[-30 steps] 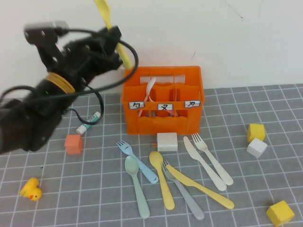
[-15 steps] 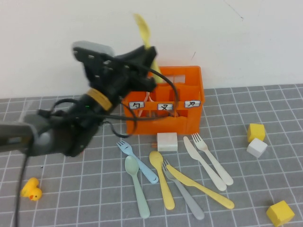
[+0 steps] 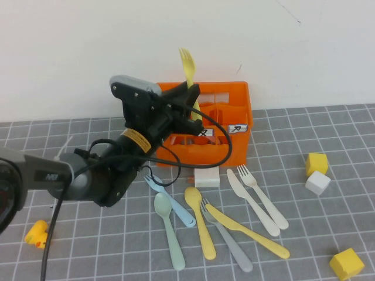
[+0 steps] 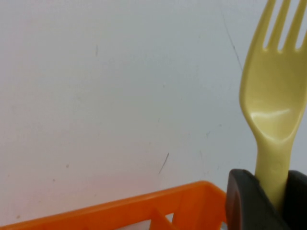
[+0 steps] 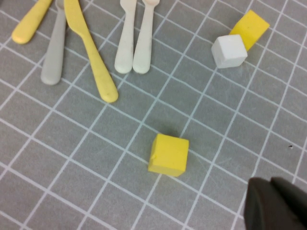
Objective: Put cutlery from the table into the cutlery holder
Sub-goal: Place the fork on the box, then pick up the fork, then place the fork on the box
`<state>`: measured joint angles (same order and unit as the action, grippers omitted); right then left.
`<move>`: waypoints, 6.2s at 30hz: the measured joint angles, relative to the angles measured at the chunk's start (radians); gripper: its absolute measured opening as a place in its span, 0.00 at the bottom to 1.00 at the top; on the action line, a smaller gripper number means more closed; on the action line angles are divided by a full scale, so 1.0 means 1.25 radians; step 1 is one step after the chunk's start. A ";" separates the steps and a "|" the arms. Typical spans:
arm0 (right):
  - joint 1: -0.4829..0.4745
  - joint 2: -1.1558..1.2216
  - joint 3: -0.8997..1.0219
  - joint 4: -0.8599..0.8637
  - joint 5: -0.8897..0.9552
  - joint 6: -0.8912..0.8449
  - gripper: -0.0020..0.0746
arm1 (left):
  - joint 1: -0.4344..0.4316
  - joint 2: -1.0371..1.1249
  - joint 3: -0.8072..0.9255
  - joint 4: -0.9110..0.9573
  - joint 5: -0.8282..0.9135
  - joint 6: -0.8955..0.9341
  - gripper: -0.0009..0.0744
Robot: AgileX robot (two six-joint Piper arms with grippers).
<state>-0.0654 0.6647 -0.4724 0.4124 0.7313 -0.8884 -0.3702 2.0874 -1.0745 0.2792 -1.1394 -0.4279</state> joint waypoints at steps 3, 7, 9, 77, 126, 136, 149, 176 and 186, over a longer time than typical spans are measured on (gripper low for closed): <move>0.000 0.000 0.000 -0.001 0.007 0.000 0.02 | 0.000 0.009 -0.001 -0.004 0.000 0.026 0.17; 0.000 0.000 0.000 -0.001 0.017 0.000 0.02 | 0.000 0.021 -0.002 -0.008 0.000 0.042 0.17; 0.000 0.000 0.000 -0.001 0.025 0.000 0.02 | 0.000 0.029 -0.010 -0.011 0.000 0.046 0.17; 0.249 0.555 -0.327 0.145 -0.089 -0.098 0.02 | -0.005 -1.163 0.388 -0.048 1.298 0.044 0.01; 0.328 1.212 -0.683 0.076 -0.257 -0.117 0.18 | -0.005 -1.413 0.596 -0.080 1.217 0.023 0.01; 0.328 1.178 -0.684 0.080 -0.176 -0.117 0.18 | -0.005 -1.418 0.596 -0.080 1.211 0.023 0.01; 0.328 0.932 -0.684 0.235 -0.090 -0.218 0.18 | -0.005 -1.418 0.596 -0.080 1.192 0.023 0.01; 0.337 1.032 -0.827 1.030 -0.095 -1.015 0.18 | -0.005 -1.418 0.596 -0.078 1.181 0.023 0.01; 0.337 1.167 -0.963 1.030 -0.023 -1.022 0.18 | -0.005 -1.418 0.596 -0.077 1.181 0.023 0.01</move>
<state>0.3562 2.1240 -1.6761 1.7001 0.7023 -2.1654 -0.3760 0.3149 -0.3295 0.1833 0.3366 -0.3988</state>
